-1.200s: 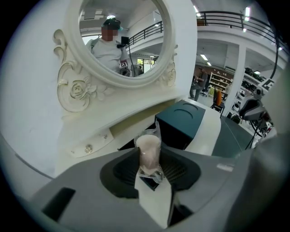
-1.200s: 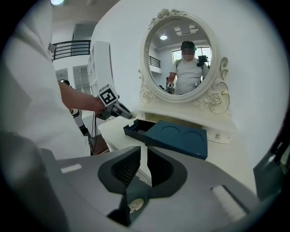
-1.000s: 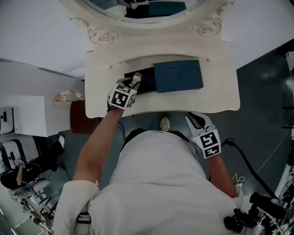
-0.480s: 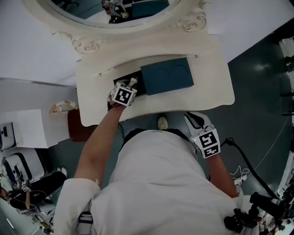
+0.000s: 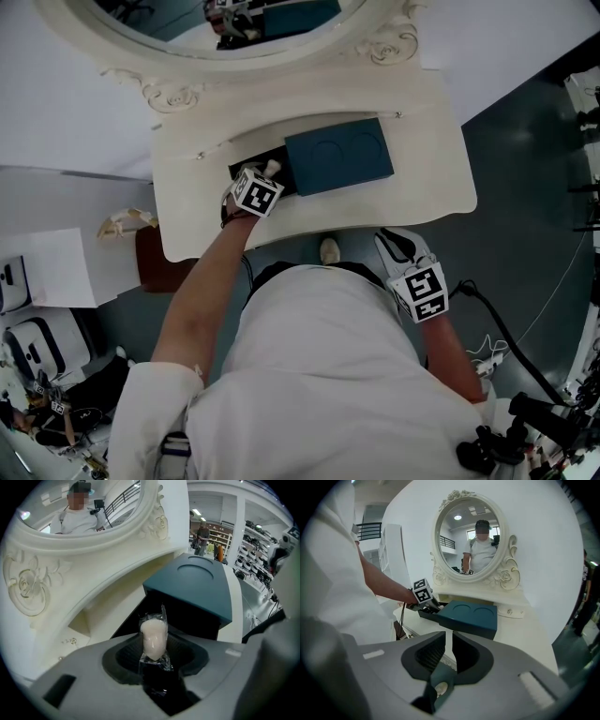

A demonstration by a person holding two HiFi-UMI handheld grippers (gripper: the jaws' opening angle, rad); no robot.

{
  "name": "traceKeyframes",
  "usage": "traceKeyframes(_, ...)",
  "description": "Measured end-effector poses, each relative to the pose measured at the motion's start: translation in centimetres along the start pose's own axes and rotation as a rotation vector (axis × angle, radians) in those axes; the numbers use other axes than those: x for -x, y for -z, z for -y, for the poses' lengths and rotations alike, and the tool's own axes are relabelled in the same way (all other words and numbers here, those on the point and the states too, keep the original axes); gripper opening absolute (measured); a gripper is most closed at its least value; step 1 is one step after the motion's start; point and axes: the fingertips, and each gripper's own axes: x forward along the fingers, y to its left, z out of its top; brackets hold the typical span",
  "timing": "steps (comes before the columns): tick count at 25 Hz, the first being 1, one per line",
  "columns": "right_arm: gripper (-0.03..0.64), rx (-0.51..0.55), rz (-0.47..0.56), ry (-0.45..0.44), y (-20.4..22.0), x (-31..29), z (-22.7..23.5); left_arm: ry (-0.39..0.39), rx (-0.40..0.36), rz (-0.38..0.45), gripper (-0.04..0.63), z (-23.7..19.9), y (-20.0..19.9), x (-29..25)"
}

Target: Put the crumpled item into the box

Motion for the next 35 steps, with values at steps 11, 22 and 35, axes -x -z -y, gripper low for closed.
traceKeyframes(11,0.049,0.000,-0.012,-0.005,-0.8,-0.8,-0.6,0.060,0.004,0.046,0.235,0.6,-0.5,1.2)
traceKeyframes(22,0.044,0.037,0.009,0.042,-1.6,-0.9,-6.7,0.097,0.018,0.223,0.230,0.6,0.7,9.2)
traceKeyframes(35,0.002,0.063,0.029,0.080,-2.0,-1.0,-17.6,0.167,0.103,0.412,0.011,0.8,9.1,21.4)
